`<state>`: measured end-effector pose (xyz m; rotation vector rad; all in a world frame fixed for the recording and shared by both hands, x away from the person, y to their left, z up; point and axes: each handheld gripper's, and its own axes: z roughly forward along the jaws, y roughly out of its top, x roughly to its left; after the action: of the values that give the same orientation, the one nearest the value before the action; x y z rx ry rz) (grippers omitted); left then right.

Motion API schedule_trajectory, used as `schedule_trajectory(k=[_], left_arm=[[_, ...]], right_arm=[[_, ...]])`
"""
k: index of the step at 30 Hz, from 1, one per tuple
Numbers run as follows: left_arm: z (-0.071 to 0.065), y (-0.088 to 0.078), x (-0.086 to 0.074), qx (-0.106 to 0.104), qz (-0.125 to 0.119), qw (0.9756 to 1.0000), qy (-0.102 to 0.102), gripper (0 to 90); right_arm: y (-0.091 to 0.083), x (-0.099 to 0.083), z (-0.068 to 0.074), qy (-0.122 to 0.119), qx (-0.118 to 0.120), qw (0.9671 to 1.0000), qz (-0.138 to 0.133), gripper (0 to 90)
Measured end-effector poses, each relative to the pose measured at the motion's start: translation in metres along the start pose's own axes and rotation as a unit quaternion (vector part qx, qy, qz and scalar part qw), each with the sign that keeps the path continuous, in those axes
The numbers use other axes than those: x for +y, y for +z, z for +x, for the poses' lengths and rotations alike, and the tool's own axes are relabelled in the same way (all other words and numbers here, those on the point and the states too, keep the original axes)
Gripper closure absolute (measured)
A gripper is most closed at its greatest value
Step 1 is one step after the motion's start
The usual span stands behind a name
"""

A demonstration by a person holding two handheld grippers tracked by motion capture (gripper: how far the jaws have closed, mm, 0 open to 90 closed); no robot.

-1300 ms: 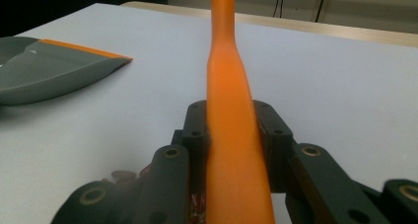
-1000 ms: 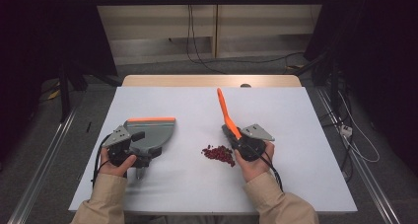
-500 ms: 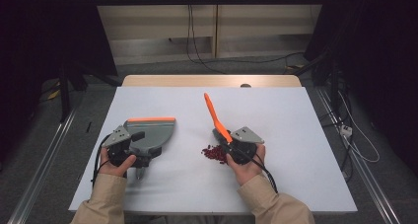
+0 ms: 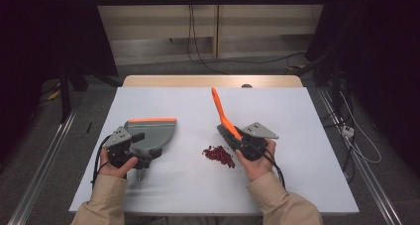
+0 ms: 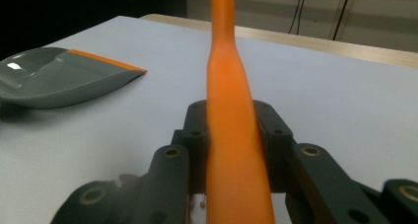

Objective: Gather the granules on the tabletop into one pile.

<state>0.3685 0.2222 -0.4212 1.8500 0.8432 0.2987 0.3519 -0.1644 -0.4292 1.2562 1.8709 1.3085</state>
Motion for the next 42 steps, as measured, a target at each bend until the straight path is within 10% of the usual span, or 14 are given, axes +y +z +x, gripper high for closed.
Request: schedule_trajectory(k=[17, 32, 42], left_arm=[[0.005, 0.000, -0.011, 0.077, 0.092, 0.9919, -0.041, 24.4], [0.001, -0.006, -0.008, 0.093, 0.088, 0.9912, -0.031, 25.2], [0.002, -0.015, -0.015, 0.137, 0.120, 0.9829, -0.030, 23.4]], right_arm=[[-0.012, -0.006, -0.040, 0.014, -0.007, 0.9997, 0.016, 71.1], [-0.013, -0.009, -0.043, 0.023, -0.007, 0.9996, 0.014, 71.1], [-0.013, -0.008, -0.041, 0.021, -0.007, 0.9997, 0.013, 71.1]])
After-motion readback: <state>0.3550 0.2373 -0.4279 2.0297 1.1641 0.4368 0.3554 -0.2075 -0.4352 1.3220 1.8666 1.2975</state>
